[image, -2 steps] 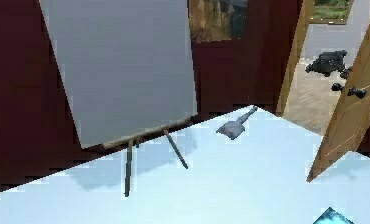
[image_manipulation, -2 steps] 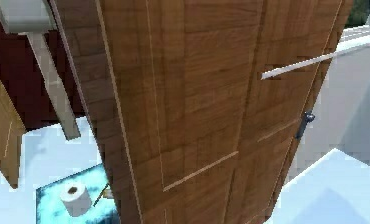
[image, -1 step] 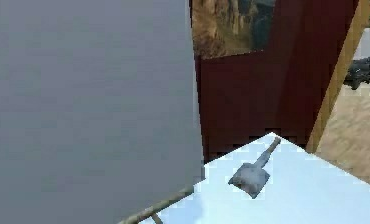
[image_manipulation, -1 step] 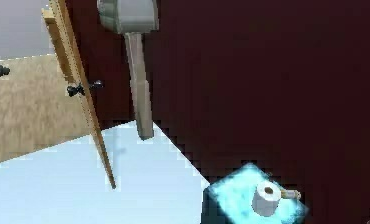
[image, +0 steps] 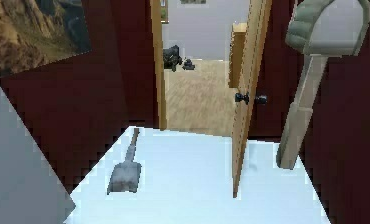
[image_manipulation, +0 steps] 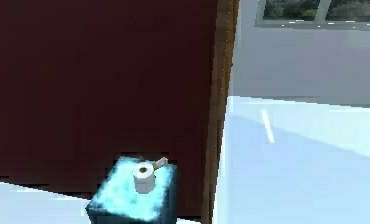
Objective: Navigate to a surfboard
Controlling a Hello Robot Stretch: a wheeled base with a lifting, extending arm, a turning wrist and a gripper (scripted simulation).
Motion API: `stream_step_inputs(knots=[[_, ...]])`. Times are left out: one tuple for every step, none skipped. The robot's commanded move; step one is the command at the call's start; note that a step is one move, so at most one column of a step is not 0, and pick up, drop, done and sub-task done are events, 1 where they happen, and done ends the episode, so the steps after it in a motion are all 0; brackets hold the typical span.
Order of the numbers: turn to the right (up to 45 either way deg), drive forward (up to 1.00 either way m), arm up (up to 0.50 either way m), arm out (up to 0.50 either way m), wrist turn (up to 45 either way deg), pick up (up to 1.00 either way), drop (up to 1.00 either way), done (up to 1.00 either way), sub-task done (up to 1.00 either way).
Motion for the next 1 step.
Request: stream_step_inputs(knots=[[6.0, 0.00, 0.00, 0.00, 0.0, 0.00, 0.00, 0.00, 0.00]])
